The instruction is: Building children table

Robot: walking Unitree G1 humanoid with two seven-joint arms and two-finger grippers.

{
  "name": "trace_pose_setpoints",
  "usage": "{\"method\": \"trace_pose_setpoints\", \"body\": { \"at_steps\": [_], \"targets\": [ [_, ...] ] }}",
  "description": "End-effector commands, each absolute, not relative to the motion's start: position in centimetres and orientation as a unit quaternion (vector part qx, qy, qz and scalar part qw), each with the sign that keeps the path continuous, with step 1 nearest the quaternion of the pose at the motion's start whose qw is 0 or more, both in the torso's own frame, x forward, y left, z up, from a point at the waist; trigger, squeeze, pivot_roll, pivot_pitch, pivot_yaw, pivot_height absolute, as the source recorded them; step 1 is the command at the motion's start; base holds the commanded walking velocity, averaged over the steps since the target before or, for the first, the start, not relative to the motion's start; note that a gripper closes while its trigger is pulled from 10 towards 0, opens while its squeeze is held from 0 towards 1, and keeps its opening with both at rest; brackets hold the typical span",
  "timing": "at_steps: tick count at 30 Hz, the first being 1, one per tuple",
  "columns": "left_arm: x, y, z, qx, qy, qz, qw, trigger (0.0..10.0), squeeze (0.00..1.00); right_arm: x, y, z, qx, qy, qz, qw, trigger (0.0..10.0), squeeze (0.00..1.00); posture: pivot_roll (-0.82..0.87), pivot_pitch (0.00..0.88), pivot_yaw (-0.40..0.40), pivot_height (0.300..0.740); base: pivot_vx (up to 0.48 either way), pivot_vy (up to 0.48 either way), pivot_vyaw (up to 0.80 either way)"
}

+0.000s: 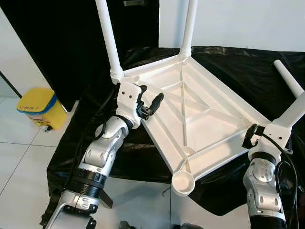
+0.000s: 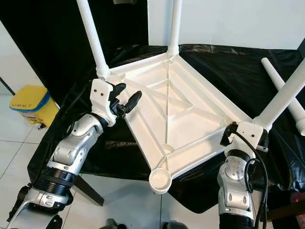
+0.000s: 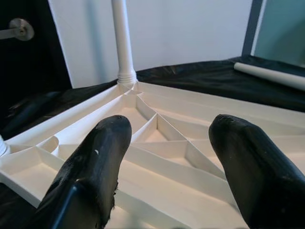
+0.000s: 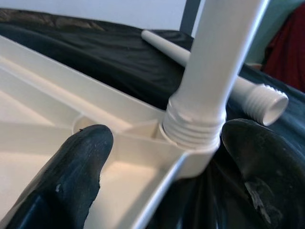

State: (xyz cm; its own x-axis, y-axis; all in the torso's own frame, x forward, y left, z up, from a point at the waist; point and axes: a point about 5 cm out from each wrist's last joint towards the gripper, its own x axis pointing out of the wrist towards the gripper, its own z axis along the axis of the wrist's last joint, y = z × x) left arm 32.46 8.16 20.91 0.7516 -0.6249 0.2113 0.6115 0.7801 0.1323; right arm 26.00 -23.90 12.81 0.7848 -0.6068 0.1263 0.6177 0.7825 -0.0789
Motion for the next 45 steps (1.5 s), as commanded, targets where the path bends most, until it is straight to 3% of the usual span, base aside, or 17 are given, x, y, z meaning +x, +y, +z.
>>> {"method": "trace_pose_setpoints", "body": {
  "at_steps": [1, 8, 17, 31, 45],
  "targets": [
    [31.3, 6.9, 20.6, 0.041, -0.117, -0.440, 0.889, 10.0, 0.00, 25.6, -24.2, 12.7, -0.058, -0.047, -0.338, 0.938, 10.0, 0.00, -0.17, 0.071, 0.009, 0.740, 0.000, 0.000, 0.00],
    [30.8, 6.1, 20.4, 0.027, -0.115, -0.441, 0.890, 10.0, 0.00, 24.1, -25.4, 12.4, -0.073, -0.037, -0.395, 0.915, 10.0, 0.00, -0.18, 0.092, 0.021, 0.740, 0.000, 0.000, 0.00],
    [30.7, 6.0, 20.4, 0.024, -0.111, -0.445, 0.888, 10.0, 0.00, 23.6, -25.8, 12.4, -0.070, -0.033, -0.411, 0.908, 10.0, 0.00, -0.19, 0.109, 0.028, 0.740, 0.000, -0.329, 0.00],
    [30.7, 5.9, 20.4, 0.024, -0.109, -0.444, 0.889, 10.0, 0.00, 23.3, -25.7, 12.6, -0.076, -0.035, -0.414, 0.906, 10.0, 0.00, -0.20, 0.116, 0.030, 0.740, 0.000, -0.384, 0.00],
    [30.6, 5.8, 20.6, -0.003, -0.104, -0.445, 0.889, 10.0, 0.00, 23.8, -26.7, 13.5, -0.068, -0.061, -0.393, 0.915, 10.0, 0.00, -0.20, 0.133, 0.033, 0.740, 0.000, 0.000, 0.00]
  ]
}}
